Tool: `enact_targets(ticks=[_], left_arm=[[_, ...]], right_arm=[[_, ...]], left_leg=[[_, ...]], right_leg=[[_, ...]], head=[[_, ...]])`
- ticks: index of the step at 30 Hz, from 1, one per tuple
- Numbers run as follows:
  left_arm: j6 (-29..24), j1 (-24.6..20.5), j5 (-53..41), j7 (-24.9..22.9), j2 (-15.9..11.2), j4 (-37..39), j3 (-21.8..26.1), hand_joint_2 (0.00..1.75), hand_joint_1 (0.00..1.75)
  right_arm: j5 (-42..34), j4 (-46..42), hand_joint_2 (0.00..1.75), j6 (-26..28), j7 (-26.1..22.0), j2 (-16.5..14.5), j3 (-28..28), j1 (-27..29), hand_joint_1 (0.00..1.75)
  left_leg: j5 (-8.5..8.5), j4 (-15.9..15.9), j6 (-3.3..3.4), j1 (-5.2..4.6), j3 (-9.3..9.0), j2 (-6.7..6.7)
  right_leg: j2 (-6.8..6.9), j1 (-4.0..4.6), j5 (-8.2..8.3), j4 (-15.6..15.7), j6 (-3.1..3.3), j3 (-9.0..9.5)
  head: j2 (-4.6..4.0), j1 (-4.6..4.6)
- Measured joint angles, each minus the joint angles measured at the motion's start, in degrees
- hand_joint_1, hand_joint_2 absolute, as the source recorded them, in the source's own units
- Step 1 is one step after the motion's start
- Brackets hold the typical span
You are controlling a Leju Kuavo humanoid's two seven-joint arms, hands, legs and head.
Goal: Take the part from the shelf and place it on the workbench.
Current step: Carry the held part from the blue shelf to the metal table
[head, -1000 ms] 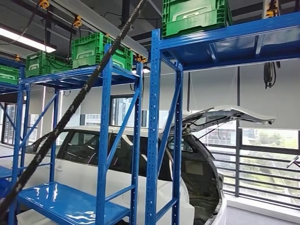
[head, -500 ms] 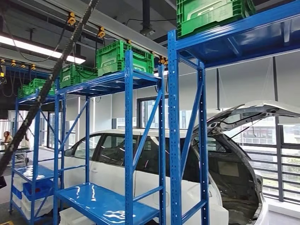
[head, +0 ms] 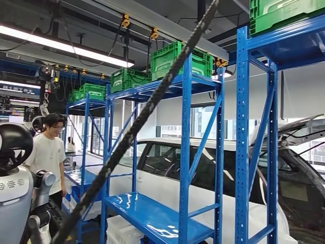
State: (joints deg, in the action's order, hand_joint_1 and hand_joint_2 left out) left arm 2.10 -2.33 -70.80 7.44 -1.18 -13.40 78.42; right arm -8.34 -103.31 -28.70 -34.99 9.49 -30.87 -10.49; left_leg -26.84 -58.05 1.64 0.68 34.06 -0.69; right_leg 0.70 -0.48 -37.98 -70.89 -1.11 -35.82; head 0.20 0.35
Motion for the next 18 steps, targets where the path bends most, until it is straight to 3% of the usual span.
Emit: enact_targets(ticks=[1,2,4,6,8,10,12,14,16,17,18], left_arm=[[0.12,-0.01,0.0,0.18,-0.05,0.0,0.09,1.75,0.0],[0.25,0.03,-0.03,0.34,-0.11,0.0,0.18,1.75,0.0],[0.41,0.14,-0.14,0.59,-0.23,0.0,0.28,1.75,0.0],[0.53,0.08,-0.36,0.77,-0.31,0.0,0.3,1.75,0.0],[0.73,0.0,-0.55,1.08,-0.39,0.0,0.33,1.75,0.0],[0.96,0.09,-0.66,1.62,-0.55,-0.01,0.35,1.75,0.0],[1.2,0.05,-0.92,2.13,-0.72,-0.03,0.36,1.75,0.0],[1.39,-0.38,-1.19,2.45,-0.87,-0.04,0.34,1.75,0.0],[1.57,-0.69,-1.38,2.58,-0.93,-0.04,0.33,1.75,0.0],[1.63,-0.68,-1.47,2.61,-0.93,-0.04,0.33,1.75,0.0],[1.66,-0.62,-1.55,2.61,-0.94,-0.04,0.33,1.75,0.0]], right_arm=[[0.17,0.01,1.75,-0.02,-0.01,-0.02,-0.02,0.08,1.75],[0.27,0.02,1.75,-0.05,-0.01,-0.04,-0.03,0.13,1.75],[0.43,0.02,1.75,-0.17,-0.02,-0.07,-0.04,0.07,1.75],[0.53,0.07,1.75,-0.39,-0.02,-0.08,-0.05,-0.18,1.75],[0.57,0.29,1.75,-0.54,0.2,-0.17,-0.13,-0.69,1.75],[0.58,0.68,1.75,-0.45,0.64,-0.52,-0.28,-1.52,1.75],[0.56,1.43,1.75,-0.22,0.86,-1.06,-0.42,-2.26,1.75],[0.6,2.63,1.75,-0.1,0.74,-1.46,-0.48,-2.53,1.75],[0.74,4.05,1.75,-0.1,0.57,-1.79,-0.51,-2.57,1.75],[0.82,4.75,1.75,-0.1,0.5,-2.0,-0.55,-2.65,1.75],[0.9,5.38,1.75,-0.1,0.45,-2.23,-0.58,-2.81,1.75]], left_leg=[[0.05,-0.01,0.08,-0.13,0.03,-0.73],[0.1,-0.02,0.13,-0.25,0.02,-1.5],[0.16,-0.04,0.14,-0.44,-0.11,-3.05],[0.31,-0.13,-0.09,-0.46,-0.02,-4.47],[0.66,-0.21,-0.65,-0.22,0.5,-5.77],[0.92,-0.27,-1.3,-0.1,1.08,-6.48],[-0.5,-2.11,-1.93,-0.25,2.12,-4.13],[-4.11,-8.4,-2.66,-0.16,4.99,-0.99],[-6.69,-15.14,-3.33,0.23,7.93,-0.1],[-6.52,-15.97,-3.58,0.43,8.12,0.09],[-5.34,-14.44,-3.76,0.6,7.15,0.35]], right_leg=[[-0.29,0.02,-0.52,-2.48,0.08,-1.16],[-0.47,0.04,0.15,-2.79,0.24,-1.34],[-1.47,0.13,4.24,3.07,0.84,1.26],[-4.21,0.12,7.56,10.15,1.59,4.37],[-5.5,0.19,8.19,12.76,1.87,5.36],[-4.18,0.14,8.3,13.36,1.88,5.42],[-2.69,-0.14,8.56,13.9,2.18,5.52],[-0.89,-0.18,8.68,14.09,2.42,5.54],[0.98,-0.15,8.65,14.06,2.43,5.48],[1.81,-0.16,8.61,14.05,2.37,5.48],[2.54,-0.18,8.54,14.02,2.27,5.52]], head=[[0.0,0.0],[0.0,0.0],[0.0,0.01],[0.0,0.02],[0.0,0.02],[0.0,0.02],[0.0,0.03],[0.0,0.04],[0.0,0.05],[0.0,0.05],[0.0,0.06]])
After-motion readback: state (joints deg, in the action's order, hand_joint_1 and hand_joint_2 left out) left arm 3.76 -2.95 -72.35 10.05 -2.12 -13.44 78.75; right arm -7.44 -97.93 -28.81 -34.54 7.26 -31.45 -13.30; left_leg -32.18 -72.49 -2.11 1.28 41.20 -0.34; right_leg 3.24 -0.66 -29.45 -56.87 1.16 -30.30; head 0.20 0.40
